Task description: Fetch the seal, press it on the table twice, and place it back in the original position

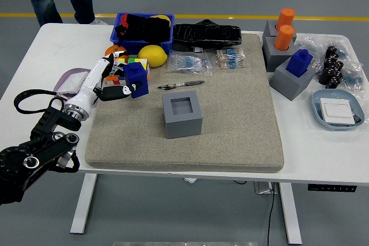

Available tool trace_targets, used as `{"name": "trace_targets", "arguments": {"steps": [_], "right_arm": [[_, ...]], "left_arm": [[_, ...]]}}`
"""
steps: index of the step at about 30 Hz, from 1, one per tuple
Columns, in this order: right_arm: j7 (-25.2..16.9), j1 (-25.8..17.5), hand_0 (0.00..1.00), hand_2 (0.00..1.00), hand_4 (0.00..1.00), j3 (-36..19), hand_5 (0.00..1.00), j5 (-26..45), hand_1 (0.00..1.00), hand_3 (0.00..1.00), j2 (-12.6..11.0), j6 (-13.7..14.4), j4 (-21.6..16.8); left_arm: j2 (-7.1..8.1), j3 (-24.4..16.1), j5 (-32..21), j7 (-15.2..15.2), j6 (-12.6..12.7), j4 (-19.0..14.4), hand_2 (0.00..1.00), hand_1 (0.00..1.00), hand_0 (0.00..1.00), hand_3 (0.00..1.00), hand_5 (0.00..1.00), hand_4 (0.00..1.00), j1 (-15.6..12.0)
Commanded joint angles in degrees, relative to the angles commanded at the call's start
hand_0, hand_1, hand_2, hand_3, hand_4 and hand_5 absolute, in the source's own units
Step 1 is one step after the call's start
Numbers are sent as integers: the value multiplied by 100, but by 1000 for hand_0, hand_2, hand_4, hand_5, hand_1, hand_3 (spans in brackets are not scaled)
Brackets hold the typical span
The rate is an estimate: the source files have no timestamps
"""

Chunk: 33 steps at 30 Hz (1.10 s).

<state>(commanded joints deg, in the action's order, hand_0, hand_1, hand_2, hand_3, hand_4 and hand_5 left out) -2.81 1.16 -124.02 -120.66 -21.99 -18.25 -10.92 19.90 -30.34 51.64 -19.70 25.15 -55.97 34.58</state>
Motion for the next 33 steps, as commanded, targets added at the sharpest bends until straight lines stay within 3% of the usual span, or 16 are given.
{"name": "trace_targets", "arguments": {"steps": [12, 33], "right_arm": [[-15, -21, 911, 811, 983, 15, 694, -1, 811, 797, -4, -4, -2], [-27, -13, 911, 811, 982, 38, 693, 30, 811, 797, 6, -19, -9]], "left_arm": [[-50, 151, -163, -225, 114, 272, 415, 448, 568, 825, 2, 685, -90], [-300, 456, -527, -661, 355, 776, 415, 456, 567, 817, 2, 680, -293]]}}
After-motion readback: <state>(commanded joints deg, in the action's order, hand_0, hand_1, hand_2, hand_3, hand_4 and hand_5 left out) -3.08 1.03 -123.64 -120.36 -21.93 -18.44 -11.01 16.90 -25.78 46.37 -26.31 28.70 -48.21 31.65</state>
